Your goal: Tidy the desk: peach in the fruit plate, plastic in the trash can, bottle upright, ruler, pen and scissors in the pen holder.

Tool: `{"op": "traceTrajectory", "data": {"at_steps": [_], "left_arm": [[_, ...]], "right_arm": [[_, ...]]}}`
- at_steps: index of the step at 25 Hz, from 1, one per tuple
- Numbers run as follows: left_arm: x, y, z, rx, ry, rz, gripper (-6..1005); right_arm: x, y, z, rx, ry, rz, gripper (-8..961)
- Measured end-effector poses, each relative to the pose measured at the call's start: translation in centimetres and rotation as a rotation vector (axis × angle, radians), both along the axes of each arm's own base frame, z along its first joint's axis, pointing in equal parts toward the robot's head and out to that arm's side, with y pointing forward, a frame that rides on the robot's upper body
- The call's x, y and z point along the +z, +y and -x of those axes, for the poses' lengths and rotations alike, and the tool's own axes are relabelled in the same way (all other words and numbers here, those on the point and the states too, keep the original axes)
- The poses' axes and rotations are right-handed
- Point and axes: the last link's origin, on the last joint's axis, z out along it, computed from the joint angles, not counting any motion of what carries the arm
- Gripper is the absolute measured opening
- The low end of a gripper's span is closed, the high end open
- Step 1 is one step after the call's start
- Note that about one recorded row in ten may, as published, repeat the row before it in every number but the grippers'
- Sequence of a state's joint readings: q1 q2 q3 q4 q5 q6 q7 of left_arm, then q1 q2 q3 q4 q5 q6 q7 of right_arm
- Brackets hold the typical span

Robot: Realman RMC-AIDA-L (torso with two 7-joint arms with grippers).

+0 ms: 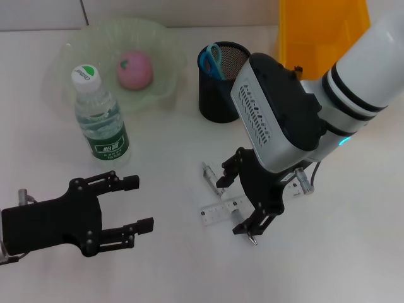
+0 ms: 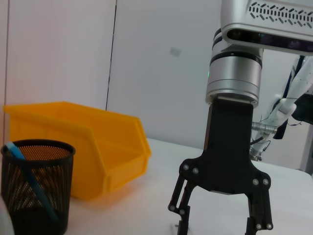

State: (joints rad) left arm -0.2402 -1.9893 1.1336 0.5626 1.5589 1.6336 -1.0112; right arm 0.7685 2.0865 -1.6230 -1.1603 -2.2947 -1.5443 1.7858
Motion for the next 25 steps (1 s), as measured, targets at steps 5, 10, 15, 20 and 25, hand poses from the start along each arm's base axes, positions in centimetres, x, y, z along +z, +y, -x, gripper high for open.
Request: {"op": "traceTrajectory", "data": {"at_steps": [5, 10, 15, 20, 25], "left_arm": [[-0.1, -0.3, 0.3, 0.006, 0.014, 0.014, 783], [-0.4, -0.5, 0.4, 0.008, 0.019, 0.025, 783], [-0.5, -0.6, 0.3, 0.007, 0.018, 0.028, 783], [-0.6, -0.6, 0.2, 0.005, 0.016, 0.032, 783], [-0.6, -0.6, 0.2, 0.003, 0.014, 0.033, 783]], "right_arm": [[-0.9, 0.2, -0.3, 0.007, 0.023, 0.028, 835], [-1.7, 0.6, -0.5, 0.011, 0.037, 0.037, 834], [-2.5, 1.0, -0.9, 0.016, 0.025, 0.015, 834], [-3.2, 0.9, -1.3, 0.026, 0.005, 0.015, 835], [-3.5, 1.0, -1.4, 0.022, 0.006, 0.012, 826]]}}
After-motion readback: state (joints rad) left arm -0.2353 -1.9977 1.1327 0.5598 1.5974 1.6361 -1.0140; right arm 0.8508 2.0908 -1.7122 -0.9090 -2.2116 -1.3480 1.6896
